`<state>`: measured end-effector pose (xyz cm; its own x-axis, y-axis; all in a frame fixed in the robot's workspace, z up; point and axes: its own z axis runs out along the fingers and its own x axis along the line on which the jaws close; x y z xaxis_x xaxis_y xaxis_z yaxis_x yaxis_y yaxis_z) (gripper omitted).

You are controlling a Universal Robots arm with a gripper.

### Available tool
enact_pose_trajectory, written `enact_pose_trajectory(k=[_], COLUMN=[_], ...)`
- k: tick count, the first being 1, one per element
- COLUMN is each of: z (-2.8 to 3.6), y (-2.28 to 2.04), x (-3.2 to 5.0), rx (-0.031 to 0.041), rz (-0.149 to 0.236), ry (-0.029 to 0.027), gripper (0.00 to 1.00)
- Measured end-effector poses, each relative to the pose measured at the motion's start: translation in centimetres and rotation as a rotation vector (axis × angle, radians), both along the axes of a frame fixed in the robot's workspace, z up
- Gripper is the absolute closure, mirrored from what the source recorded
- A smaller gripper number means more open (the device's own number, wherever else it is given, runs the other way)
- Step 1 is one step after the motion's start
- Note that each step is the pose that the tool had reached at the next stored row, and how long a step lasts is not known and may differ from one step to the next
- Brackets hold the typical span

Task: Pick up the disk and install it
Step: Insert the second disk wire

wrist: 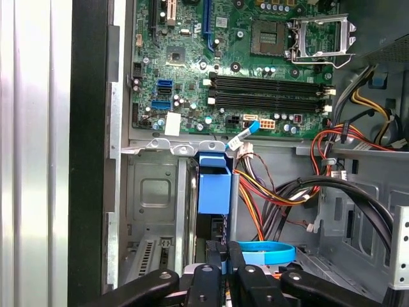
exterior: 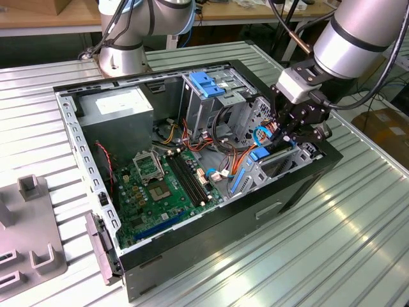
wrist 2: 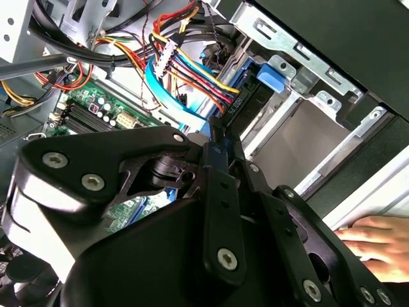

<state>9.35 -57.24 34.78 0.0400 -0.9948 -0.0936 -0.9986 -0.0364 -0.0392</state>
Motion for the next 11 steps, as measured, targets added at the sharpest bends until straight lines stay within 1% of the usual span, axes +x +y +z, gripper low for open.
enact_pose_trajectory(k=[11], z=[-0.4], y=[0.0], x=[0.0], rx=[-0.0001], rz=[0.0], ry=[0.0], gripper=[0.84])
